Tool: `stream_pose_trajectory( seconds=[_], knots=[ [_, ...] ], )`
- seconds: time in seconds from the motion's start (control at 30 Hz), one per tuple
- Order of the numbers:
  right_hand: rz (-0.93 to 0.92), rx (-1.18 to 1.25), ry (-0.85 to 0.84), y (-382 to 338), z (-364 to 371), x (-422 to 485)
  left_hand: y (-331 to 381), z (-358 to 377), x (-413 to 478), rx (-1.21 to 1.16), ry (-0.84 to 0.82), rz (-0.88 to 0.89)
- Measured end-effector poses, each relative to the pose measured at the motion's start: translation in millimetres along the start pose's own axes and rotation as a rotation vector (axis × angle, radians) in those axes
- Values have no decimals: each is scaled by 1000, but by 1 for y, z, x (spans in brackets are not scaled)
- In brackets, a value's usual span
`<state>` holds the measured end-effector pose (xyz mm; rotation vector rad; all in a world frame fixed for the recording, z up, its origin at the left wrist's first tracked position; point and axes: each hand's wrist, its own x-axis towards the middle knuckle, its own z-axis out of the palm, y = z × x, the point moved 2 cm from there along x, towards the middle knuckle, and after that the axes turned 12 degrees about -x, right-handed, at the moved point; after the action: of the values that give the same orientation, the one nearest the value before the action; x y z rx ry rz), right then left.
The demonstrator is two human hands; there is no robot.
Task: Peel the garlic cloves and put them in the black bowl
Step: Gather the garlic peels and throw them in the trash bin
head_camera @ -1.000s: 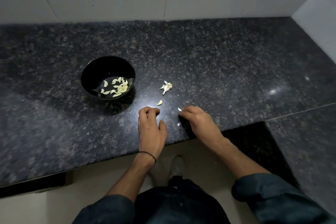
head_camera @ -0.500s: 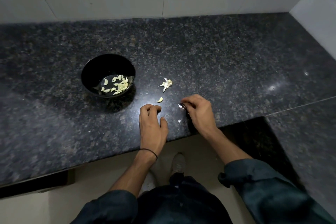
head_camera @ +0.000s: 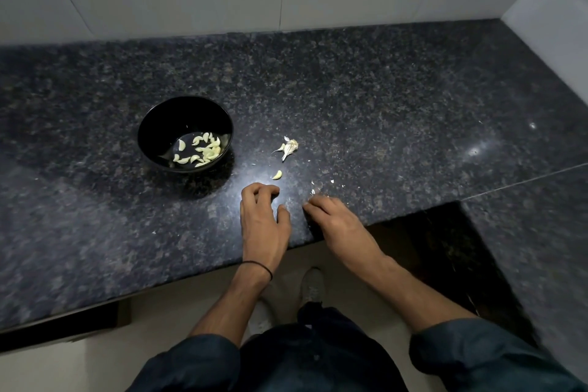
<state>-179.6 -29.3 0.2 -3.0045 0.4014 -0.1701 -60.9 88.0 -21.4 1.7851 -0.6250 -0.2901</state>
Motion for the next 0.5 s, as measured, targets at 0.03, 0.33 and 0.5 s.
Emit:
stream_pose_trajectory(
  seconds=[0.03,0.33,0.5],
  knots=[
    [12,-4,38,0,0,0,0,0,0,-2,1,-2],
    [3,-80,73,2,1,15,2,-2,-1,3,-9,1],
    [17,-140,72,-3,4,18,3,-3,0,21,-33,-8]
  ],
)
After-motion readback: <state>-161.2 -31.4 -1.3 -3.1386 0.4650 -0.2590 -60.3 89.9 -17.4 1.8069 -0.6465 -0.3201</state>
